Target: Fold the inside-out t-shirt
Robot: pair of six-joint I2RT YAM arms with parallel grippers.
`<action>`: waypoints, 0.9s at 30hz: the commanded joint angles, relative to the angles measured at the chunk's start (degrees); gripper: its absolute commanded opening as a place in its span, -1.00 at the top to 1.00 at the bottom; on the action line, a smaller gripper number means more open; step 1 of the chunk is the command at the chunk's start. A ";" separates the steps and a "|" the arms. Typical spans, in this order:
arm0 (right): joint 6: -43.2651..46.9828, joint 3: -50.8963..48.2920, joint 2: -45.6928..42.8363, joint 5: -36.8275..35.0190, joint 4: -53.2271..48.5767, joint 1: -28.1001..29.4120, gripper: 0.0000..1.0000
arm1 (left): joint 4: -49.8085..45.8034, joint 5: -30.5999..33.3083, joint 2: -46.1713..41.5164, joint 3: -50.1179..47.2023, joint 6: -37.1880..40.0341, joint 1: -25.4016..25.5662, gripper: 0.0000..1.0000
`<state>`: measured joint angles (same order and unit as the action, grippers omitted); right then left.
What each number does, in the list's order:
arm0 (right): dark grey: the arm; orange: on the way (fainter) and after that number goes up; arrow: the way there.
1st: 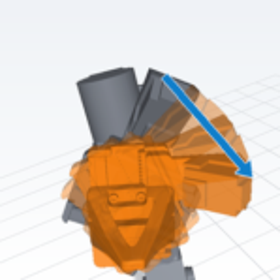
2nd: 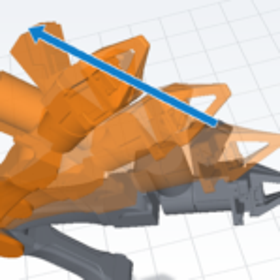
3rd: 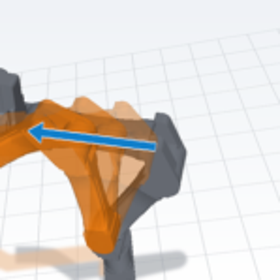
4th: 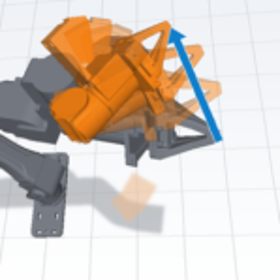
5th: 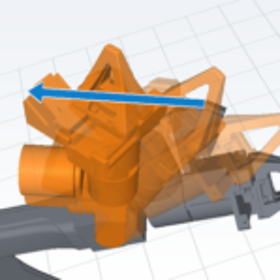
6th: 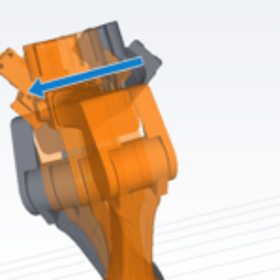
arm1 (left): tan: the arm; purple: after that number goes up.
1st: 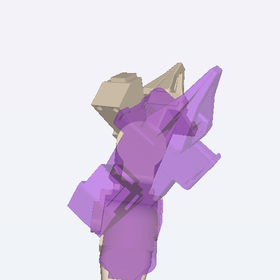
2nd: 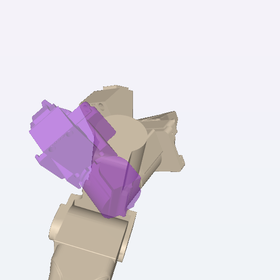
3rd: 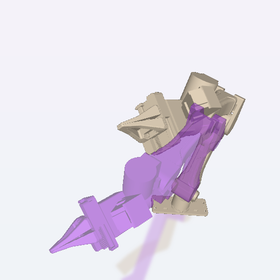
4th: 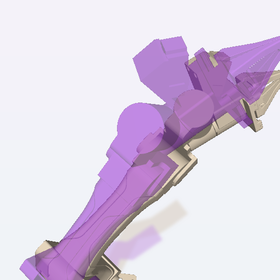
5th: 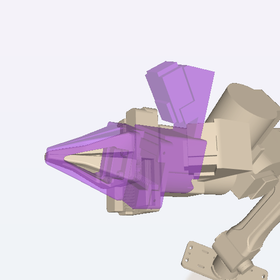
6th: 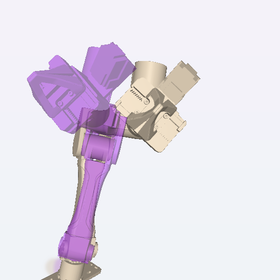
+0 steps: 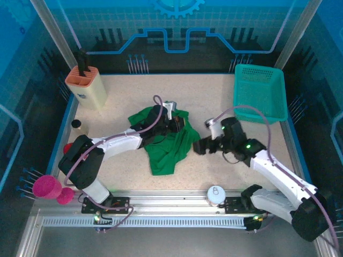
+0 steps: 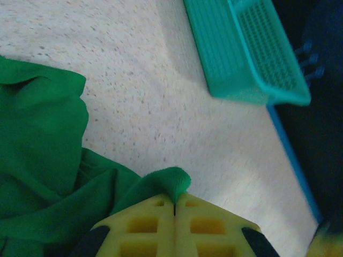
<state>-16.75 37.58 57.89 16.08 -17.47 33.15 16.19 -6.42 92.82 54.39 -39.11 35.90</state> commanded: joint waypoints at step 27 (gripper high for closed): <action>29.08 20.79 3.08 -24.76 1.29 12.56 1.00 | -18.61 -4.23 -16.61 16.45 -11.11 -20.64 1.00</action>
<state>-1.08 47.81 66.70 -0.62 -7.11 46.00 5.34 -12.19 80.53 62.59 -54.37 17.34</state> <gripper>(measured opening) 0.073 0.053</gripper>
